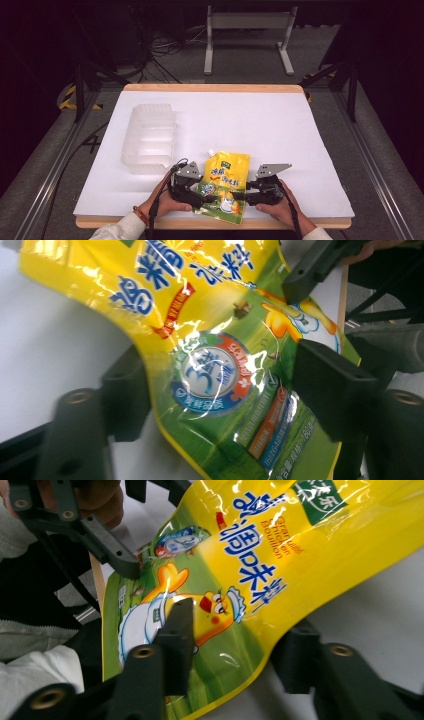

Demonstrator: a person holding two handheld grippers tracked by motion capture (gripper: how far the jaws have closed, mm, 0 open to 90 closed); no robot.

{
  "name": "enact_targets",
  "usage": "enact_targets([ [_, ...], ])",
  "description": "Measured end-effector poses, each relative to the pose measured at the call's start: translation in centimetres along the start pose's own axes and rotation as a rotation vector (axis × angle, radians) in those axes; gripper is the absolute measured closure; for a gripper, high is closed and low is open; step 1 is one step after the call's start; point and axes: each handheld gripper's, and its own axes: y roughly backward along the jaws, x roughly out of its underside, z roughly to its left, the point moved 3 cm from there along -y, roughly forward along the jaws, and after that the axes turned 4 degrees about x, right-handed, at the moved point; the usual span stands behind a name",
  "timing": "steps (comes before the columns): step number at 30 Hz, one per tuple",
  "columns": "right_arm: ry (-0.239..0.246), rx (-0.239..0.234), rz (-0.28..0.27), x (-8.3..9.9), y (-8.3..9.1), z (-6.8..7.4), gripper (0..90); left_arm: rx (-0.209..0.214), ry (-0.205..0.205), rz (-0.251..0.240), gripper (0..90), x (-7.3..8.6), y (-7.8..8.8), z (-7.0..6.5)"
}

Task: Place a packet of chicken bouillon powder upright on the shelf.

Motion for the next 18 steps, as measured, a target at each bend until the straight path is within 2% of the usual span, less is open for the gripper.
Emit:
enact_targets([
  [1,0.000,-0.002,-0.006,0.0,0.0,0.0,64.7,-0.003,-0.004,-0.010,37.5,-0.1,0.2,0.0],
  [2,0.000,0.001,-0.015,-0.1,0.1,0.1,69.0,-0.038,-0.018,-0.013,44.3,-0.2,0.5,0.0],
  [3,0.007,0.006,-0.027,-0.2,0.2,0.2,72.5,-0.068,-0.024,-0.017,58.0,-0.3,0.7,0.1],
  [5,0.014,0.014,-0.045,-0.4,0.3,0.5,77.9,-0.054,-0.028,-0.040,66.6,-0.3,1.2,0.2],
  [6,0.029,0.017,-0.057,-0.5,0.5,0.7,81.9,-0.065,-0.031,-0.042,73.7,-0.4,1.4,0.2],
  [10,0.081,0.034,-0.077,-1.2,1.0,1.4,86.2,-0.084,-0.063,-0.062,81.6,-1.1,2.1,-0.1],
  [13,0.107,0.040,-0.108,-2.1,1.6,2.0,88.7,-0.088,-0.079,-0.085,81.8,-1.7,2.8,-0.3],
  [18,0.164,0.083,-0.176,-3.8,2.8,3.0,90.0,-0.135,-0.117,-0.135,85.5,-2.8,4.3,-0.8],
])
